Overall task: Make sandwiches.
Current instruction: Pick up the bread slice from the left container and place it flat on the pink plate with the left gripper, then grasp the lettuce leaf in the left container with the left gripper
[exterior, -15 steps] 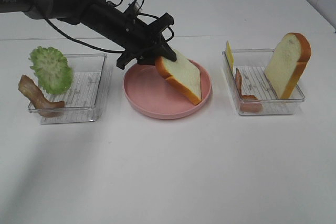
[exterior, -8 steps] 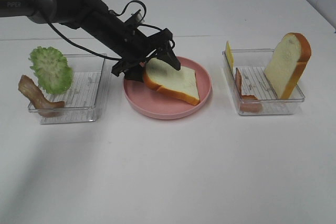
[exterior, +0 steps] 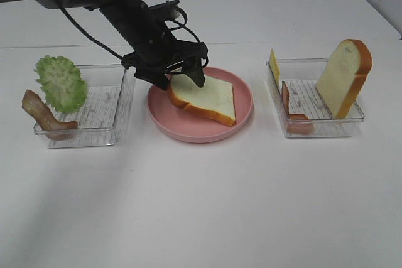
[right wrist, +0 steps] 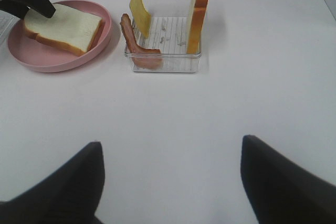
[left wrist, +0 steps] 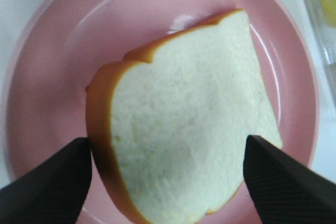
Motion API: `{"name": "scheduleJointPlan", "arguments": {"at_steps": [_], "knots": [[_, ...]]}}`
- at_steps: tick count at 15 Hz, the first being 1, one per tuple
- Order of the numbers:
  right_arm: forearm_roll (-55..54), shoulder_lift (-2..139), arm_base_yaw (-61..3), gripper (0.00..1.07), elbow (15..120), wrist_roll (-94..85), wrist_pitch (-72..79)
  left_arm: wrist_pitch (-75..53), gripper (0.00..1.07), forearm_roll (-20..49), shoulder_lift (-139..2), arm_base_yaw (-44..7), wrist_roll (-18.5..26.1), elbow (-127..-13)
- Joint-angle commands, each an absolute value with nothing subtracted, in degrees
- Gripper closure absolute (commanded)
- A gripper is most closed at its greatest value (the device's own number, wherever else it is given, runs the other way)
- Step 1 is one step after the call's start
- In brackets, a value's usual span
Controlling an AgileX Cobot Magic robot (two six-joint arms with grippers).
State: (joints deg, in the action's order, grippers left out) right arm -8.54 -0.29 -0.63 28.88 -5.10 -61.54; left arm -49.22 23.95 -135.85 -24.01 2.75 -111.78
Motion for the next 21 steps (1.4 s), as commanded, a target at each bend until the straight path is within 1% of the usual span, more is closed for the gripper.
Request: {"name": "scheduleJointPlan", "arguments": {"at_steps": [1,3,5,7,9,10,12,14,15,19,21], "knots": [[-8.4,-1.3,-0.2,0.37,28.7,-5.8,-60.8,-51.7,0.31,16.0,-134.8,-24.9,-3.3,-114.2],[-8.4,-1.3,-0.2,0.37,28.7,-5.8,-60.8,-56.1,0.31,12.7,-134.8,-24.9,-5.6,-118.5],[-8.4,-1.3,-0.2,0.37,28.7,-5.8,-60.8,-60.1,0.31,11.1,-134.8,-24.8,-7.7,-123.6],[-8.4,-1.3,-0.2,0.37,28.7,-5.8,-60.8,-65.0,0.31,8.9,-134.8,-24.7,-7.7,-130.1],[-8.4,-1.3,-0.2,0.37,28.7,-5.8,-60.8,-67.0,0.31,4.8,-134.8,-24.7,-7.8,-132.7],[-8.4,-1.3,-0.2,0.37,28.7,-5.8,-60.8,-70.1,0.31,1.3,-134.8,-24.4,-7.8,-134.6],[-8.4,-1.3,-0.2,0.37,28.7,-5.8,-60.8,-72.7,0.31,0.7,-134.8,-23.7,-7.8,-135.2],[-8.4,-1.3,-0.2,0.37,28.7,-5.8,-60.8,-73.7,0.31,1.3,-134.8,-21.3,-8.3,-135.1],[-8.4,-1.3,-0.2,0.37,28.7,-5.8,-60.8,-73.7,0.31,1.7,-134.6,-20.0,-9.3,-135.1],[-8.4,-1.3,-0.2,0.37,28.7,-5.8,-60.8,-73.7,0.31,2.8,-133.8,-15.5,-9.3,-134.8],[-8.4,-1.3,-0.2,0.37,28.7,-5.8,-60.8,-73.7,0.31,2.5,-131.6,-13.8,-9.3,-132.6]]}}
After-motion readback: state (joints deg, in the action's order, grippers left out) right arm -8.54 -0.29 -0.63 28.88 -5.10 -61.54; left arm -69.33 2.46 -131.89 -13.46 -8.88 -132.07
